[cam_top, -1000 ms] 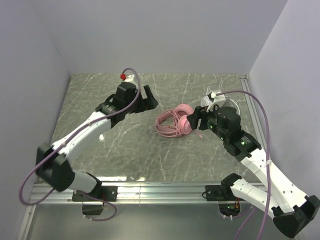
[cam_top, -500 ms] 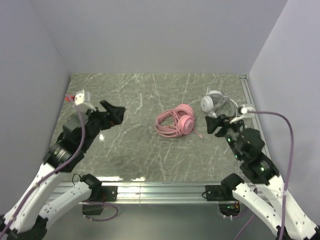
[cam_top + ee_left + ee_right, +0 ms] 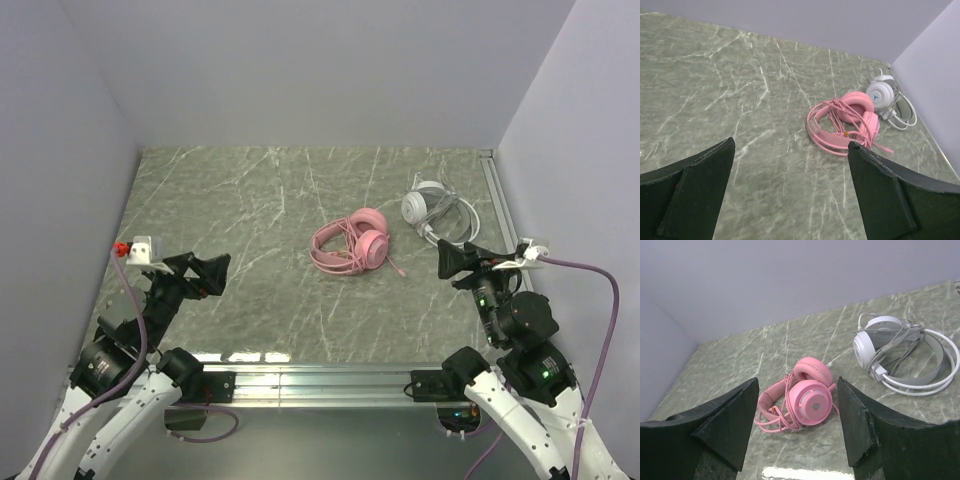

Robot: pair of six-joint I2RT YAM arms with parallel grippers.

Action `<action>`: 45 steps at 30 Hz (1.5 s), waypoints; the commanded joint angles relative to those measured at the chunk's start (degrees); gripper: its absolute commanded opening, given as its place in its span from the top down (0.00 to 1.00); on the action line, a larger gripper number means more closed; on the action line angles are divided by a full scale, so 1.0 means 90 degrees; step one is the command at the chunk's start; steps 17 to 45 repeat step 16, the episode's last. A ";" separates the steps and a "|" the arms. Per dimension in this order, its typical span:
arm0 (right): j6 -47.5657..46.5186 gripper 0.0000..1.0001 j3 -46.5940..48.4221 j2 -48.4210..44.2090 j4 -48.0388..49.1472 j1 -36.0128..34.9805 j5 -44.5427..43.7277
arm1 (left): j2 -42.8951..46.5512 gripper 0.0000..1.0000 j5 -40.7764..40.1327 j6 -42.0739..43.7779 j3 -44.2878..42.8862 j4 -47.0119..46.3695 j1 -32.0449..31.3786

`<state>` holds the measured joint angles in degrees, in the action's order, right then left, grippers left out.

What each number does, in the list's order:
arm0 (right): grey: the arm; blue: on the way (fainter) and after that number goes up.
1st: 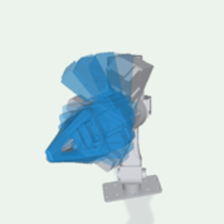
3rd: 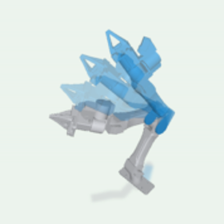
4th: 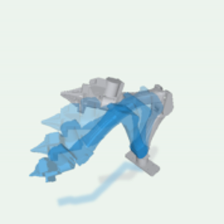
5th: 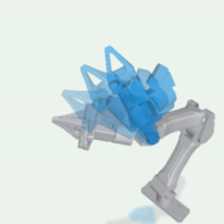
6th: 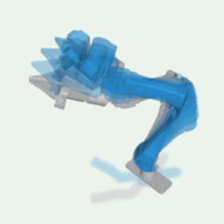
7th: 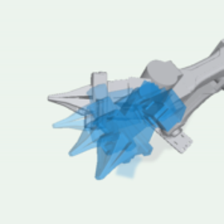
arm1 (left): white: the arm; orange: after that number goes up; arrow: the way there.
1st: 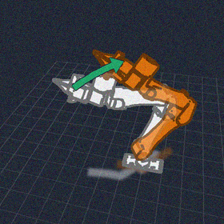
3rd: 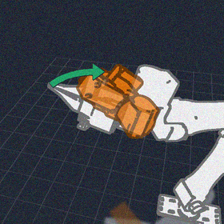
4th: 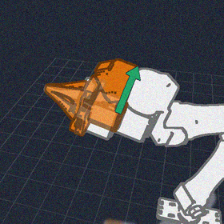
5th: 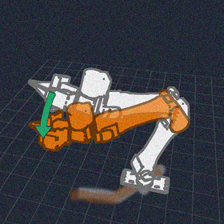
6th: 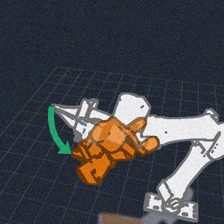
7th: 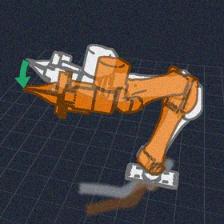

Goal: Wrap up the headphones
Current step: Place the headphones on the table

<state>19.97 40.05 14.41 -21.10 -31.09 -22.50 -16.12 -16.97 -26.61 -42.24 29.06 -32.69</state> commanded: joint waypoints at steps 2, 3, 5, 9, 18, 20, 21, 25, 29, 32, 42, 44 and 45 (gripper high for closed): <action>0.0164 0.29 0.0139 0.0224 -0.0233 0.0017 -0.0214 | 0.0326 0.01 0.0148 0.0388 0.0133 -0.0153 -0.0001; 0.0213 0.29 0.0111 0.0244 -0.0233 0.0017 -0.0224 | 0.0375 0.01 0.0128 0.0398 0.0142 -0.0162 -0.0001; 0.0262 0.29 0.0023 0.0205 -0.0146 0.0017 -0.0195 | 0.0404 0.01 0.0196 0.0437 0.0191 -0.0182 -0.0001; 0.0340 0.29 -0.0182 0.0059 0.0050 0.0007 -0.0068 | 0.0239 0.01 0.0343 0.0427 0.0191 -0.0192 -0.0001; 0.0418 0.30 -0.0271 0.0020 0.0040 0.0017 -0.0155 | -0.0026 0.01 0.0538 0.0476 0.0152 -0.0143 -0.0001; 0.0418 0.30 -0.0271 0.0020 0.0040 0.0017 -0.0155 | -0.0026 0.01 0.0538 0.0476 0.0152 -0.0143 -0.0001; 0.0418 0.30 -0.0271 0.0020 0.0040 0.0017 -0.0155 | -0.0026 0.01 0.0538 0.0476 0.0152 -0.0143 -0.0001; 0.0418 0.30 -0.0271 0.0020 0.0040 0.0017 -0.0155 | -0.0026 0.01 0.0538 0.0476 0.0152 -0.0143 -0.0001; 0.0418 0.30 -0.0271 0.0020 0.0040 0.0017 -0.0155 | -0.0026 0.01 0.0538 0.0476 0.0152 -0.0143 -0.0001; 0.0418 0.30 -0.0271 0.0020 0.0040 0.0017 -0.0155 | -0.0026 0.01 0.0538 0.0476 0.0152 -0.0143 -0.0001; 0.0418 0.30 -0.0271 0.0020 0.0040 0.0017 -0.0155 | -0.0026 0.01 0.0538 0.0476 0.0152 -0.0143 -0.0001; 0.0418 0.30 -0.0271 0.0020 0.0040 0.0017 -0.0155 | -0.0026 0.01 0.0538 0.0476 0.0152 -0.0143 -0.0001; 0.0418 0.30 -0.0271 0.0020 0.0040 0.0017 -0.0155 | -0.0026 0.01 0.0538 0.0476 0.0152 -0.0143 -0.0001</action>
